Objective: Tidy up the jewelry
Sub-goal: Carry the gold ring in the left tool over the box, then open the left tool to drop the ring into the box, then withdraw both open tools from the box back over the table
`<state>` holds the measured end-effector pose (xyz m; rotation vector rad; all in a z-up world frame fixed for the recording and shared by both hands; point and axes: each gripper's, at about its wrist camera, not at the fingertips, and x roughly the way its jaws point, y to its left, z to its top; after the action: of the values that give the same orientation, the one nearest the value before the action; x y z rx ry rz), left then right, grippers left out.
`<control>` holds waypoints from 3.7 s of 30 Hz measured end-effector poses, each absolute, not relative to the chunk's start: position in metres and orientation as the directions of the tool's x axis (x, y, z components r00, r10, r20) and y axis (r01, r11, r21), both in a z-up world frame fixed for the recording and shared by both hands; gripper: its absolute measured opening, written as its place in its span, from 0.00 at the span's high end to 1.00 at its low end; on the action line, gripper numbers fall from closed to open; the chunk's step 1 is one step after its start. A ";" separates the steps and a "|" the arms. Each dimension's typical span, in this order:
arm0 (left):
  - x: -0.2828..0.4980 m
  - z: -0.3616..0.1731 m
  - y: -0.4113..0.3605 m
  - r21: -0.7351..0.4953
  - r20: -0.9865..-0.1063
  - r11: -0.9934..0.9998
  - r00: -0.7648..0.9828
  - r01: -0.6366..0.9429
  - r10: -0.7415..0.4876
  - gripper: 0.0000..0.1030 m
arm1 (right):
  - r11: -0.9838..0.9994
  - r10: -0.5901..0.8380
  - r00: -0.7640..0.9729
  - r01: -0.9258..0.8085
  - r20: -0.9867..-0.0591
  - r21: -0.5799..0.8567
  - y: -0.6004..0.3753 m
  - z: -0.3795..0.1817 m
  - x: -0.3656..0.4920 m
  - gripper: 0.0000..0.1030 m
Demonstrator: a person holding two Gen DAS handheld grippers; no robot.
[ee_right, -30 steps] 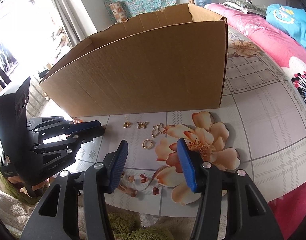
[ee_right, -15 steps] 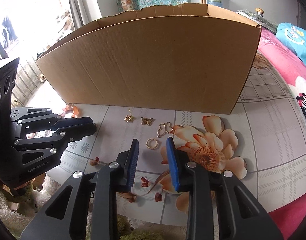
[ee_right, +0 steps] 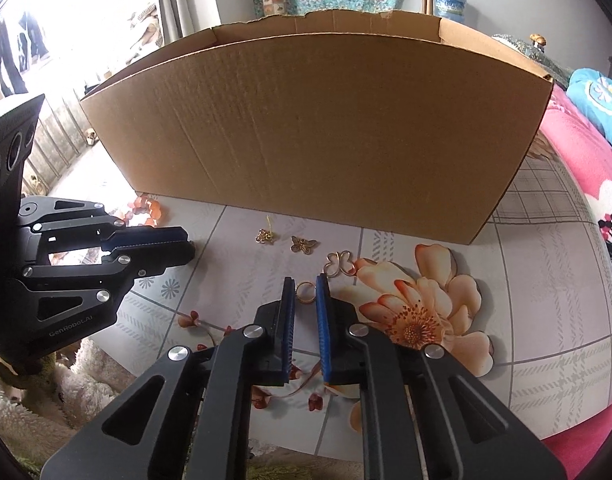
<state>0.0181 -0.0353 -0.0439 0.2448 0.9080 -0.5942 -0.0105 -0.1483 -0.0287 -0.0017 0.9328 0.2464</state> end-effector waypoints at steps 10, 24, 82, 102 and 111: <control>0.013 -0.034 -0.029 -0.042 -0.785 0.815 0.485 0.578 -0.385 0.92 | 0.972 0.214 0.600 -0.206 -0.771 0.110 -0.150 -0.019 -0.022 0.89; 0.006 0.042 -0.012 -0.135 -0.649 0.764 0.526 0.631 -0.550 0.92 | 0.951 0.307 0.705 -0.252 -0.639 0.179 -0.146 0.047 -0.028 0.90; 0.086 0.081 -0.031 -0.057 -0.660 0.901 0.661 0.430 -0.357 0.37 | 0.965 0.249 0.755 -0.138 -0.607 0.225 -0.157 0.088 0.055 0.69; -0.001 0.060 -0.024 -0.019 -0.671 0.855 0.628 0.518 -0.395 0.16 | 0.955 0.286 0.749 -0.174 -0.597 0.239 -0.166 0.079 -0.025 0.40; -0.012 0.019 -0.039 -0.066 -0.746 0.851 0.541 0.521 -0.389 0.15 | 0.958 0.264 0.685 -0.105 -0.679 0.266 -0.173 0.039 -0.042 0.39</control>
<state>-0.0123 -0.0389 0.0190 0.1718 0.8400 -0.5436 -0.0420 -0.1732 0.0391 0.2134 0.7915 0.2084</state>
